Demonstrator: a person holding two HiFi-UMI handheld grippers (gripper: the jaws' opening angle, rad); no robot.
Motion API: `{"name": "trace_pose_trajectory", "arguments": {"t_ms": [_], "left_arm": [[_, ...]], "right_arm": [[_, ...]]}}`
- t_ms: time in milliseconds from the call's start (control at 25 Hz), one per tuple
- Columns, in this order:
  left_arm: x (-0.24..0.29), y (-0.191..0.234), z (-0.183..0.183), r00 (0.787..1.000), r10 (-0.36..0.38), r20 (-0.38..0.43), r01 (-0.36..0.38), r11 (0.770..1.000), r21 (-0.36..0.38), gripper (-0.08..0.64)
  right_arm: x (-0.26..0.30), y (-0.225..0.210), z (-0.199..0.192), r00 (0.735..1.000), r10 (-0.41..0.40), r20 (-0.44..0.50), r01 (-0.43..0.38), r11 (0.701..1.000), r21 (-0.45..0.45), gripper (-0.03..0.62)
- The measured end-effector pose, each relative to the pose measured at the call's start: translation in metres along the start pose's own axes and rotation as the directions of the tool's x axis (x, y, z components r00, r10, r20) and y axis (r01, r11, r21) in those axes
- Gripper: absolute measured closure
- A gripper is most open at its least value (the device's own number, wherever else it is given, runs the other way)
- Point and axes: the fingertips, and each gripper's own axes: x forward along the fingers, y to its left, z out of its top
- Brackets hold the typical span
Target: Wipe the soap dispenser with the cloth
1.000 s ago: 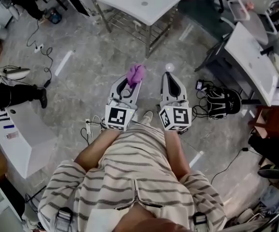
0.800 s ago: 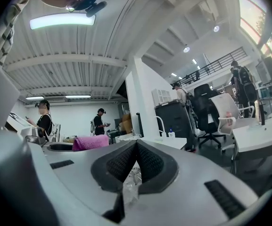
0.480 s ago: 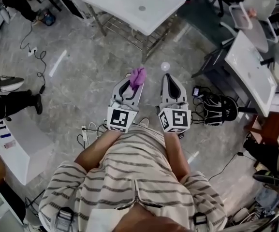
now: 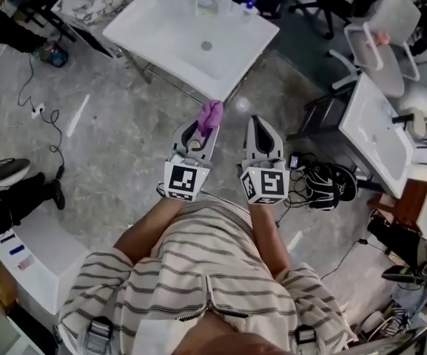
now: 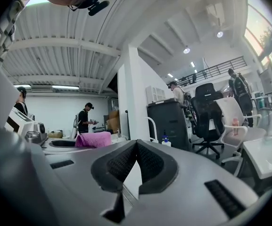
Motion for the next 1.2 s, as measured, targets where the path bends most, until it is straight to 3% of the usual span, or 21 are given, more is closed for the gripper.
{"name": "trace_pose_trajectory", "arguments": {"t_ms": [240,560,880,1200], "left_arm": [[0.070,0.065,0.020,0.998,-0.065,0.000,0.065,0.998,0.010,0.445],[0.143,0.112,0.036,0.986,-0.163,0.013,0.163,0.986,0.022,0.443],[0.194,0.126,0.030,0.983,-0.183,-0.009,0.183,0.983,-0.004,0.443],[0.244,0.134,0.022,0.990,-0.134,-0.052,0.134,0.991,-0.006,0.443]], "right_arm": [[0.090,-0.011,0.022,0.999,-0.053,0.004,0.053,0.999,0.003,0.583],[0.170,-0.032,0.039,0.992,-0.122,0.015,0.122,0.992,-0.001,0.584],[0.212,-0.064,0.041,0.990,-0.139,0.006,0.139,0.990,0.002,0.583],[0.258,-0.105,0.031,0.996,-0.083,-0.022,0.083,0.996,0.022,0.584]]}}
